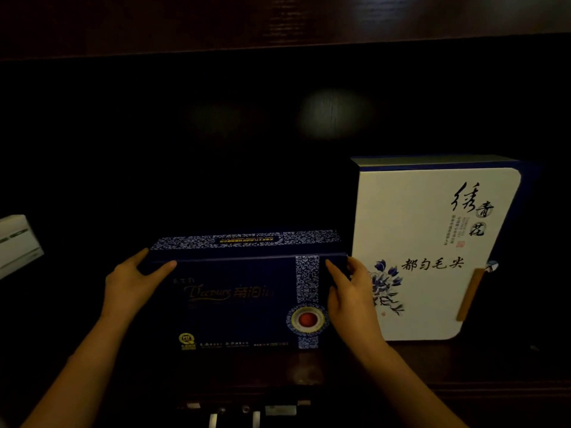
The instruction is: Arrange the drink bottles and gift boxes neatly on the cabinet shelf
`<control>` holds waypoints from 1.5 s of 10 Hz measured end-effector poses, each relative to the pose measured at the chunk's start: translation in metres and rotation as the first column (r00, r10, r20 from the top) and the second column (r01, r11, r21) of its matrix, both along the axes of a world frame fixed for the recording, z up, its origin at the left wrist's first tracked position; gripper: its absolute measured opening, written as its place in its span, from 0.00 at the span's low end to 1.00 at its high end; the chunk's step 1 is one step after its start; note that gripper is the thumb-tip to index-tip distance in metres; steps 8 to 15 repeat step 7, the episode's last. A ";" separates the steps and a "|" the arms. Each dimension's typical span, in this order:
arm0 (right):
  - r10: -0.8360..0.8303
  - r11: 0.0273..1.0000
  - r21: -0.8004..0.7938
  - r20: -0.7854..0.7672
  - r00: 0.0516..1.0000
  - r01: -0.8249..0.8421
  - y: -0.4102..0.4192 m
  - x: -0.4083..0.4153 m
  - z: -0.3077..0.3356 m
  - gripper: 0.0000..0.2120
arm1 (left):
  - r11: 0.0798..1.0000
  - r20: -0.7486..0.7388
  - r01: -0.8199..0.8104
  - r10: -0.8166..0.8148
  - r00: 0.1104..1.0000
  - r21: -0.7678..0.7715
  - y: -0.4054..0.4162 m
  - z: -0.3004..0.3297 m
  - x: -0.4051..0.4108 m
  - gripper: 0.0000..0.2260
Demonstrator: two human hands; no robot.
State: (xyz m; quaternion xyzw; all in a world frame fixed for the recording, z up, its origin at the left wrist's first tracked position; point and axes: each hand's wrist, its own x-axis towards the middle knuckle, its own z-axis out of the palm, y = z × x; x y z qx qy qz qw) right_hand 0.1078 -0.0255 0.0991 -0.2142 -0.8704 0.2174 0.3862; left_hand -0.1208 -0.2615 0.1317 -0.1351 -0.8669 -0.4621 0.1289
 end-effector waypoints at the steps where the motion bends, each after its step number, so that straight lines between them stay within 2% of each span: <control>1: -0.013 0.999 -0.036 -0.074 0.997 0.011 0.000 0.001 -0.002 0.21 | 1.000 -0.011 0.009 -0.009 1.000 -0.004 0.002 -0.001 0.002 0.31; 2: -0.021 0.995 -0.095 -0.202 0.979 0.002 -0.001 0.005 -0.004 0.20 | 1.000 -0.035 0.003 -0.002 0.999 0.004 0.005 -0.001 0.002 0.31; 3: -0.033 0.991 -0.136 -0.259 0.965 -0.002 0.004 0.011 -0.001 0.21 | 1.000 -0.038 -0.001 0.000 0.999 -0.008 0.005 -0.002 0.001 0.31; 5: -0.311 0.934 -0.260 -0.253 0.916 0.246 0.062 0.054 0.014 0.24 | 1.000 -0.061 -0.002 0.000 0.998 -0.028 0.006 -0.002 0.007 0.29; 6: -0.389 0.909 -0.243 -0.206 0.898 0.338 0.091 0.088 0.015 0.25 | 0.996 -0.234 -0.002 -0.018 0.972 -0.088 0.014 -0.004 0.016 0.27; 7: -0.421 0.903 -0.179 -0.190 0.887 0.391 0.098 0.103 0.021 0.26 | 0.985 -0.361 0.061 -0.116 0.925 -0.161 0.033 0.012 0.030 0.30; 15: -0.421 0.903 -0.179 -0.190 0.887 0.391 0.098 0.103 0.021 0.26 | 0.985 -0.361 0.061 -0.116 0.925 -0.161 0.033 0.012 0.030 0.30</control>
